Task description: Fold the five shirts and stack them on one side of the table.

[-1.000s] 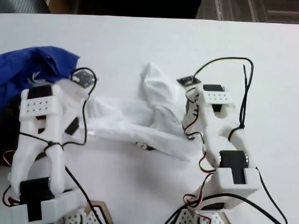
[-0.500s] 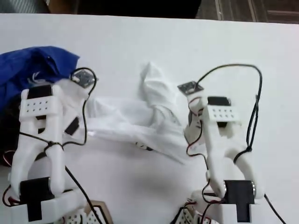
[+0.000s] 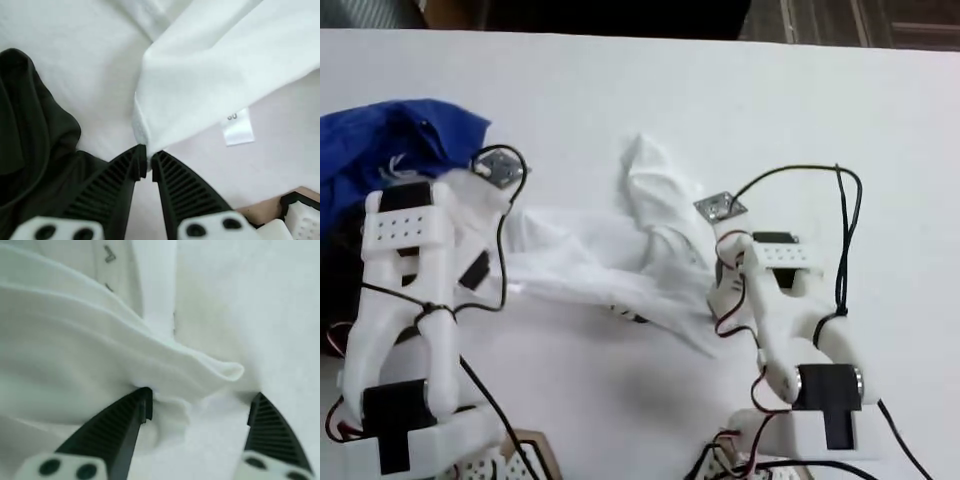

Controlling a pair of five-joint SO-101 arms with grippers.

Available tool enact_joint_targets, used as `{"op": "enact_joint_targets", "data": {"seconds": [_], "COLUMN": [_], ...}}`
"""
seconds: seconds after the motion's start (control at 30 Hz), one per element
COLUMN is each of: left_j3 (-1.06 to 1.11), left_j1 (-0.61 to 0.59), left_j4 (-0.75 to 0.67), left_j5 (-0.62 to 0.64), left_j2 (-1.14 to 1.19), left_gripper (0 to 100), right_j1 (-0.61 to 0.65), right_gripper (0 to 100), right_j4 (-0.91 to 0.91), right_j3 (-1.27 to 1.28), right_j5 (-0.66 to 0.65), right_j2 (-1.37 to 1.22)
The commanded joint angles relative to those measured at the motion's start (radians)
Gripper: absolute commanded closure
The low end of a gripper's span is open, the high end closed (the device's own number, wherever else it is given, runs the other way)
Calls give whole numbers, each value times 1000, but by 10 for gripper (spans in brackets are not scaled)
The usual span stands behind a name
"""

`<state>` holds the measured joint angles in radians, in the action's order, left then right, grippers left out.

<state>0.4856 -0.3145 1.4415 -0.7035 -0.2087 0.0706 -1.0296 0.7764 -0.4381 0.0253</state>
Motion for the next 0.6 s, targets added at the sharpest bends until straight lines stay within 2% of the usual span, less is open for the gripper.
{"op": "enact_joint_targets", "data": {"seconds": [0.0,0.17,0.57], "left_j3": [-4,-4,-2], "left_j1": [5,5,5], "left_j4": [6,5,-12], "left_j5": [-5,-5,-6], "left_j2": [-28,-28,-28], "left_gripper": [976,976,976], "right_j1": [-4,-12,-10], "right_gripper": [688,688,690], "right_j4": [-61,-180,-142], "right_j3": [-72,-146,-155], "right_j5": [-2,-8,0], "right_j2": [-8,47,105]}}
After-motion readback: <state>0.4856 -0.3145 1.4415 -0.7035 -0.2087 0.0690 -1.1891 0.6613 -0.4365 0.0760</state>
